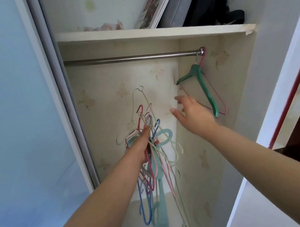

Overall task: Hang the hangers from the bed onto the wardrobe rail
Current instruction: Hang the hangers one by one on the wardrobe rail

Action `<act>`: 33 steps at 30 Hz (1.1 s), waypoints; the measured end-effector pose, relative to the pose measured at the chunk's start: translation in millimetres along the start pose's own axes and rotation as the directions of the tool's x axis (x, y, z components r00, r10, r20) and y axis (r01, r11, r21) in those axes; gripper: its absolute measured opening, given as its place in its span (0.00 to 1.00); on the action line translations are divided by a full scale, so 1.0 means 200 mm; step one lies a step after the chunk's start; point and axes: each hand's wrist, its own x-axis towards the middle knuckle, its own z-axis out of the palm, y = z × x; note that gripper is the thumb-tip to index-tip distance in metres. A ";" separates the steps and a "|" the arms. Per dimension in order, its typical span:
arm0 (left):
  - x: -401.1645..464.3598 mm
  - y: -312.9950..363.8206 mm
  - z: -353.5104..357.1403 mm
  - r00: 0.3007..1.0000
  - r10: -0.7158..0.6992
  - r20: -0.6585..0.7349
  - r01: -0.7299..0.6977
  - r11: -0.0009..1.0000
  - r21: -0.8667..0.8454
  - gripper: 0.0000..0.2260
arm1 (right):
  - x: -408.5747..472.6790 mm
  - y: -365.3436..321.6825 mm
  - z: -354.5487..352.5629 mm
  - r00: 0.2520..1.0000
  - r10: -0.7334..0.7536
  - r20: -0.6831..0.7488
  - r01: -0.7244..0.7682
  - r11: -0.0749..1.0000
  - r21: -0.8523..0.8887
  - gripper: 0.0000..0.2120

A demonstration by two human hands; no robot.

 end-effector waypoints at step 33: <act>-0.12 -0.18 0.18 0.995 0.077 -0.064 -0.071 0.993 0.093 0.25 | -0.52 -0.19 0.11 0.949 0.035 0.315 -0.129 0.951 0.282 0.38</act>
